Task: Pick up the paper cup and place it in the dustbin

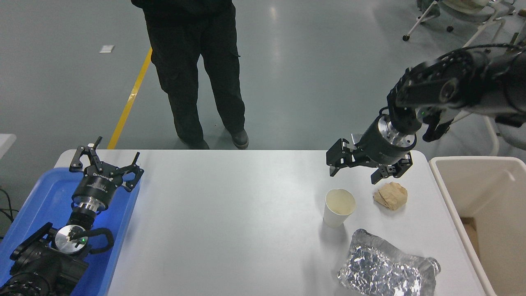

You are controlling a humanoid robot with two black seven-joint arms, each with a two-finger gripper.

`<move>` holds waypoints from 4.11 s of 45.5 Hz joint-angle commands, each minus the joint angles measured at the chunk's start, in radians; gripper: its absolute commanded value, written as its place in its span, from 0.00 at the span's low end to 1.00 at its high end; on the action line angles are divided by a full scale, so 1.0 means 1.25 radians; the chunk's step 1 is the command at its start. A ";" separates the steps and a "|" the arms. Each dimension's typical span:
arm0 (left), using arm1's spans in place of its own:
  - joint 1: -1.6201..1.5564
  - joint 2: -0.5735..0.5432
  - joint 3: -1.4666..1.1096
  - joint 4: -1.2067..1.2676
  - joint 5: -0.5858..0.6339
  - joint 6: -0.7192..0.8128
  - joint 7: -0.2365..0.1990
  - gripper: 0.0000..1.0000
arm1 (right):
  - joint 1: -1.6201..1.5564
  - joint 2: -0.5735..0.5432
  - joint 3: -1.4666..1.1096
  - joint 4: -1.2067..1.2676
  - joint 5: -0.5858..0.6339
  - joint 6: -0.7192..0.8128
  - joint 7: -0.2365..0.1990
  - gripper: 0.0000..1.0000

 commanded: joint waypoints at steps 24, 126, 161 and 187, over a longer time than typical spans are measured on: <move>0.000 0.000 0.001 0.000 0.000 0.000 0.000 0.99 | -0.269 0.045 0.017 -0.110 -0.127 -0.247 -0.001 0.95; 0.000 0.000 0.001 0.000 0.000 0.000 0.000 0.99 | 0.540 -0.263 -0.124 0.238 0.011 0.301 0.005 0.00; 0.002 0.000 -0.003 0.000 0.000 0.000 -0.001 0.99 | 0.391 -0.512 -0.446 0.063 -0.083 0.286 0.001 0.00; 0.002 0.000 -0.003 0.000 0.000 0.000 -0.001 0.99 | -0.087 -0.661 -0.215 -0.019 -0.097 -0.270 0.001 0.00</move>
